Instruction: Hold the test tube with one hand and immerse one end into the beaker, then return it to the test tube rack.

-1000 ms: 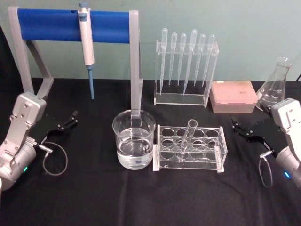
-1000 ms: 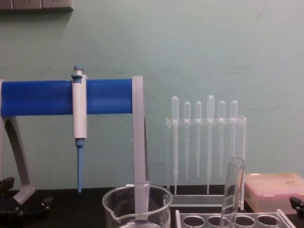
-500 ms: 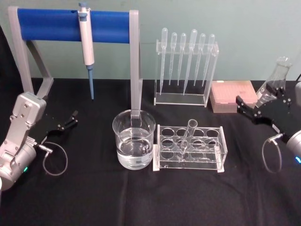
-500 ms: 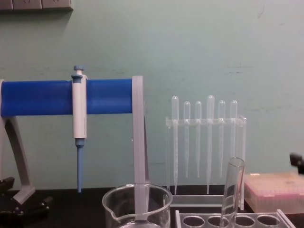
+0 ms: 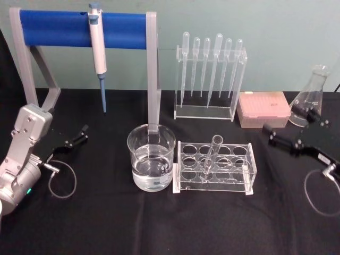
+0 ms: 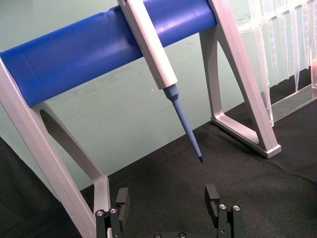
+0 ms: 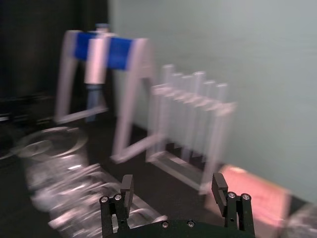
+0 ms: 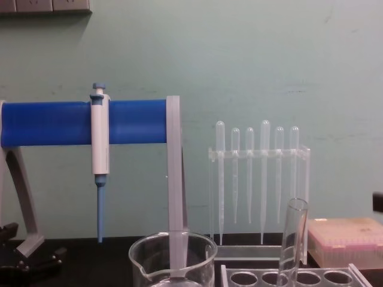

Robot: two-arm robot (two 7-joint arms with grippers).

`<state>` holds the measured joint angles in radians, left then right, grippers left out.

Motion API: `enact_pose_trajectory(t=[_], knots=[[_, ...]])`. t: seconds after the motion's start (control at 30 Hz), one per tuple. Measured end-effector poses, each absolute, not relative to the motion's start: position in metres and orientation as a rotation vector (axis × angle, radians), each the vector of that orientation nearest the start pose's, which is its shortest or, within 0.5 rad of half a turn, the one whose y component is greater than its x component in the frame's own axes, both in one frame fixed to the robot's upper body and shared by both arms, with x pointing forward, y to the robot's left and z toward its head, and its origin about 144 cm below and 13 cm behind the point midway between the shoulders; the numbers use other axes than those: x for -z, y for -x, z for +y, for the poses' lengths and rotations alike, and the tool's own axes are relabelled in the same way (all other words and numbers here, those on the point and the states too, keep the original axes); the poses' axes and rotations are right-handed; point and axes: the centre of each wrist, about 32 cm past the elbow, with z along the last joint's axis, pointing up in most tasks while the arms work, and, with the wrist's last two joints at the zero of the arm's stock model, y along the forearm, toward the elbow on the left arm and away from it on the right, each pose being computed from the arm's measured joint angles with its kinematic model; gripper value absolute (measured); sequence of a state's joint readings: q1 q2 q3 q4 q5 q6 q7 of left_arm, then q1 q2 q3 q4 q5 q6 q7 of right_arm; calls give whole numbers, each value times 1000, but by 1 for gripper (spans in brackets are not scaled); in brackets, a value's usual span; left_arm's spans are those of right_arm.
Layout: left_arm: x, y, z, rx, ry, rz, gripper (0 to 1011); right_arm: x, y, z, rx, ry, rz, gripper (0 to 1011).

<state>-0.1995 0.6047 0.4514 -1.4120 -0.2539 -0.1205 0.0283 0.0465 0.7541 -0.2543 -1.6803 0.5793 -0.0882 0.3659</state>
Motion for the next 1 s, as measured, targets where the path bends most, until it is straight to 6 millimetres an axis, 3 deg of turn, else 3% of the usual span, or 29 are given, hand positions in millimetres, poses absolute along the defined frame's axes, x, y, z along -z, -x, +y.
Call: enact_pose_trajectory(t=[0.23, 0.43, 1.0], knots=[[-1140, -489, 310, -1248, -304, -285, 1000, -1203, -456, -368, 645, 127, -105, 1000], [-1140, -489, 310, -1248, -304, -285, 1000, -1201, -459, -368, 536, 152, -119, 1000], [-1140, -489, 310, -1248, -304, -285, 1000, -1197, -490, -333, 419, 177, -207, 1000]])
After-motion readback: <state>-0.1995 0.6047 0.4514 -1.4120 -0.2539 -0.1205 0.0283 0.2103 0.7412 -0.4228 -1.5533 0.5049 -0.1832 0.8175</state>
